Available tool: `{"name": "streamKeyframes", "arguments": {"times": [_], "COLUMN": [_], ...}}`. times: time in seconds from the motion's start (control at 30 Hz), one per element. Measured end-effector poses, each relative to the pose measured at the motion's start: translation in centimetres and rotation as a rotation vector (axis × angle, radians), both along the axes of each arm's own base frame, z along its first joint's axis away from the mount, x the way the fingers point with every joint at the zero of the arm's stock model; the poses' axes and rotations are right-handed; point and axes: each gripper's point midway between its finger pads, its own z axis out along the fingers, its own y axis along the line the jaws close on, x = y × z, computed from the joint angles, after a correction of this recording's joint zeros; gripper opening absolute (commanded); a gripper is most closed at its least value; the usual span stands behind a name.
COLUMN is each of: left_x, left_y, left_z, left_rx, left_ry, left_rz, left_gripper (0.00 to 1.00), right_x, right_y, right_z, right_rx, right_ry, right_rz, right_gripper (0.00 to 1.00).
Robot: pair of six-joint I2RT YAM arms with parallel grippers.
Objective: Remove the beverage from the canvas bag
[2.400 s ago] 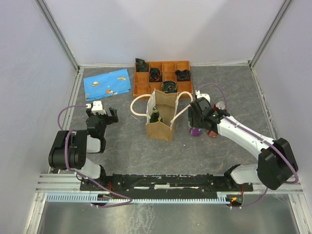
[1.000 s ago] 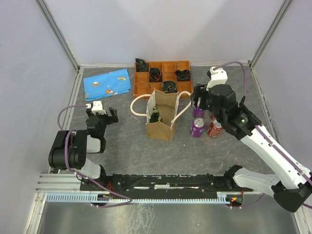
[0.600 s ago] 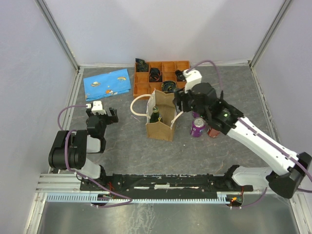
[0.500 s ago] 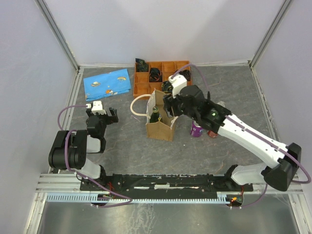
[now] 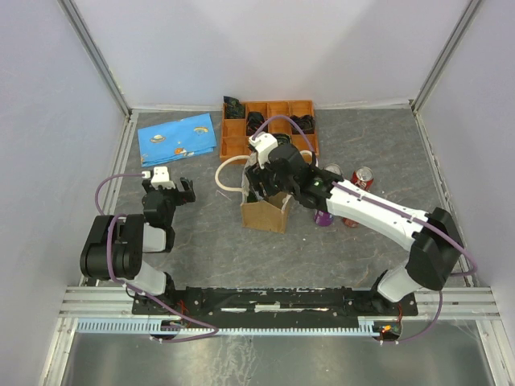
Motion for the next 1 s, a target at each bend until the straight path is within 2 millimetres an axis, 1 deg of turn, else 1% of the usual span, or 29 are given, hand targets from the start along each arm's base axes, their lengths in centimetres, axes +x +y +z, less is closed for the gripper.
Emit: {"name": "streamKeyframes", "arguments": {"times": [0.13,0.33,0.57,0.63,0.67,0.73,0.8,0.83,1.0], "left_x": [0.0,0.0,0.0,0.0,0.0,0.0,0.0,0.0,0.0], "left_y": [0.0,0.0,0.0,0.0,0.0,0.0,0.0,0.0,0.0], "left_z": [0.0,0.0,0.0,0.0,0.0,0.0,0.0,0.0,0.0], "left_rx": [0.000,0.000,0.000,0.000,0.000,0.000,0.000,0.000,0.000], "left_ry": [0.000,0.000,0.000,0.000,0.000,0.000,0.000,0.000,0.000], "left_rz": [0.000,0.000,0.000,0.000,0.000,0.000,0.000,0.000,0.000], "left_gripper": [0.99,0.99,0.99,0.99,0.99,0.99,0.99,0.99,0.99], "right_x": [0.5,1.4,2.4,2.6,2.7,2.8,3.1,3.2,3.9], "right_y": [0.5,1.0,1.3,1.5,1.5,1.7,1.9,2.0,2.3], "right_z": [-1.1,-1.9,-3.4,-3.8,-4.0,-4.2,-4.2,-4.2,-4.1], "right_rx": [-0.010,-0.016,-0.035,-0.038,-0.039,-0.036,-0.033,-0.029,-0.029], "right_ry": [0.006,-0.003,-0.007,-0.007,-0.007,-0.006,-0.017,-0.021,-0.026], "right_rz": [-0.003,-0.022,-0.046,-0.050,-0.050,-0.050,-0.048,-0.054,-0.059], "right_gripper": [0.73,0.68,0.58,0.53,0.49,0.31,0.08,0.00,0.00]}}
